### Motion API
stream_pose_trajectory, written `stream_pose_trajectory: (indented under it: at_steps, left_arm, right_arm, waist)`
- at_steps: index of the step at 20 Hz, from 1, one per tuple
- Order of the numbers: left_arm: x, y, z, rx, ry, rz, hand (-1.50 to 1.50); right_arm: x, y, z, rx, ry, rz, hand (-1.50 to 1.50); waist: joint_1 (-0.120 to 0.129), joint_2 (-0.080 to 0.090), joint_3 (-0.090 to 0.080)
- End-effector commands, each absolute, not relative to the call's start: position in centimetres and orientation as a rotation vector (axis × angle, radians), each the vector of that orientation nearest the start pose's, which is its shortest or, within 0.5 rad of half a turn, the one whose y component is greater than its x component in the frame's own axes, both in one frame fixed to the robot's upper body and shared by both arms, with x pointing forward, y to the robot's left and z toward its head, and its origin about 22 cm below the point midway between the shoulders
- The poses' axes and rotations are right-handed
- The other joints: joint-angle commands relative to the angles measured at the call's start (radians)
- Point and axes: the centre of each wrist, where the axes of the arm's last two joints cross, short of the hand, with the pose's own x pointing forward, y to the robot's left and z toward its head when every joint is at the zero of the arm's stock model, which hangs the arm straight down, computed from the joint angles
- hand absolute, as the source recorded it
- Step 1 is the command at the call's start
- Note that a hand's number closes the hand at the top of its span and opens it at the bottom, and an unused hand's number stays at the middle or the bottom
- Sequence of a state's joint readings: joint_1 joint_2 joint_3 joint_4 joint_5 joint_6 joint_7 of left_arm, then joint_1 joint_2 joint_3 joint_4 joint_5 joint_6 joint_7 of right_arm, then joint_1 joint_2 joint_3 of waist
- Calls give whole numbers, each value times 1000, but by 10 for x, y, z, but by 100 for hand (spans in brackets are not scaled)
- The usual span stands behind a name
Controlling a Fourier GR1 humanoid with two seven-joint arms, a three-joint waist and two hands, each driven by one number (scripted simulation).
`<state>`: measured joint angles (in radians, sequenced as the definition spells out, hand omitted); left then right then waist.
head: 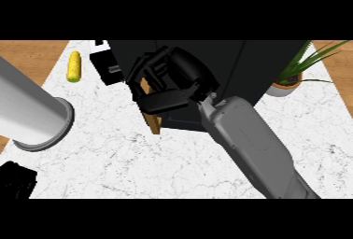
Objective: Pick up the bottled water, place it into the cabinet and close the cabinet
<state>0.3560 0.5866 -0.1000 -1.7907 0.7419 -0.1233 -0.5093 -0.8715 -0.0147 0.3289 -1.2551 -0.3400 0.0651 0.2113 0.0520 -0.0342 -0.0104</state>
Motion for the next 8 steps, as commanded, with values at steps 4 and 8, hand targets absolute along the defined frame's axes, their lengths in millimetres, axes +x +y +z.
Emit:
stream_pose_trajectory:
  at_steps: [4,8]
  left_arm:
    - [160,336,40,-292,-1901,97,150]
    - [175,332,45,-284,-1902,95,150]
  right_arm:
    - [405,-120,156,378,-1664,460,150]
    - [405,-109,158,410,-1641,507,150]
  waist:
    - [-3,59,11]
    - [-24,60,10]
